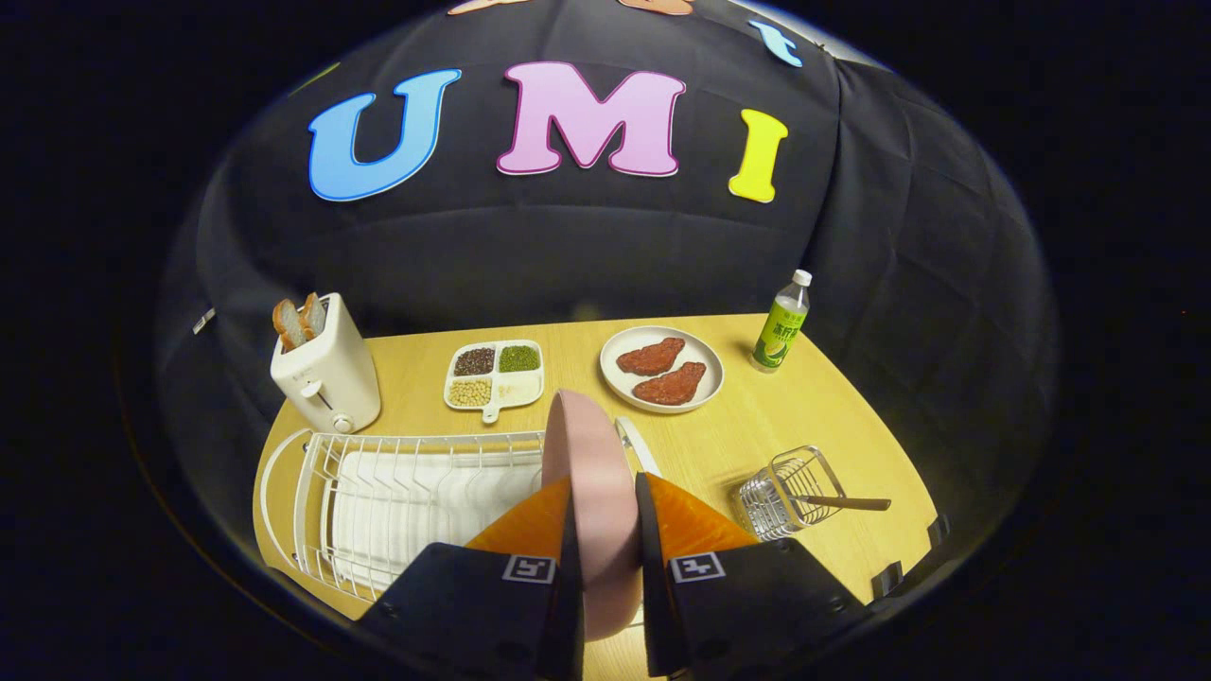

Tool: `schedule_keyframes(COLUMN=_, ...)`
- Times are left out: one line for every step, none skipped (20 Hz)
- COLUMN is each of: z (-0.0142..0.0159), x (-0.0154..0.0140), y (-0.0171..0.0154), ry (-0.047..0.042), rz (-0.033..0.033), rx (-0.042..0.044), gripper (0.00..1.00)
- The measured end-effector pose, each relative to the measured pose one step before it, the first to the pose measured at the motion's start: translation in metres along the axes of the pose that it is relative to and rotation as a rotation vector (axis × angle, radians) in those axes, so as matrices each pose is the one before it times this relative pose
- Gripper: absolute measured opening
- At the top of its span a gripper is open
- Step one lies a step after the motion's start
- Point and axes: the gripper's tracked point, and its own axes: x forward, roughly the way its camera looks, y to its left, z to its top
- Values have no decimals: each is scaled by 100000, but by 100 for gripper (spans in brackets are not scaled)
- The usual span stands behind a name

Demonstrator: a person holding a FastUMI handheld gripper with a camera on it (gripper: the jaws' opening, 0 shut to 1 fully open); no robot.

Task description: Take the plate from the dish rack, then take the spoon from the basket and place it into the plate.

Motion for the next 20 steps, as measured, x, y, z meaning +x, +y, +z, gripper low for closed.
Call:
schedule_keyframes(z=16, x=-179, y=72, ry=-358, rz=-653, rx=-895, gripper=29)
schedule_keyframes(z=-42, x=-99, y=116, ry=-436, rz=-202, rx=-864, gripper=29)
schedule_keyframes(z=-96, x=-140, y=-44, ry=34, rz=-823, rx=-479, gripper=29)
schedule_keyframes(z=-53, x=-41, y=-154, ry=156, rz=-997, rx=396, gripper=29)
schedule_keyframes(z=63, x=-66, y=-94, ry=-65, rz=-1453, rx=161, gripper=29)
schedule_keyframes(z=204, x=-24, y=-16, ry=-486, rz=-1456, rx=-720, gripper=29)
schedule_keyframes(z=689, x=-177, y=-77, ry=-2347, rz=-1955, rx=-1653, gripper=29)
schedule_keyframes(z=884, x=-49, y=285, ry=-3278, rz=-1125, rx=-3322, gripper=29)
schedule_keyframes(z=970, x=-133, y=298, ry=-4360, rz=-712, rx=-4762, gripper=29)
schedule_keyframes(z=1000, x=-567, y=629, ry=-3866, rz=1374, rx=-2937, gripper=29)
schedule_keyframes(z=570, x=-269, y=844, ry=-2046, rz=2680, rx=-347, gripper=29)
schedule_keyframes(z=258, x=-27, y=643, ry=-828, rz=2687, rx=487, gripper=25)
schedule_keyframes(z=-326, x=126, y=203, ry=832, rz=1500, rx=147, gripper=24)
schedule_keyframes(z=-998, x=229, y=128, ry=3158, rz=1774, rx=133, gripper=18)
schedule_keyframes(z=-831, x=235, y=350, ry=2529, rz=3390, rx=1577, gripper=17)
schedule_keyframes(z=-648, x=70, y=665, ry=2683, rz=3704, rx=2689, gripper=15)
schedule_keyframes(z=-775, x=-168, y=-305, ry=2720, rz=277, rx=1466, gripper=16)
schedule_keyframes(z=-832, x=1407, y=104, ry=1361, rz=3800, rx=3374, gripper=14)
schedule_keyframes(z=-403, x=-704, y=551, ry=1957, rz=2941, rx=2154, gripper=14)
schedule_keyframes(z=-388, x=506, y=-353, ry=929, rz=657, rx=1083, gripper=13)
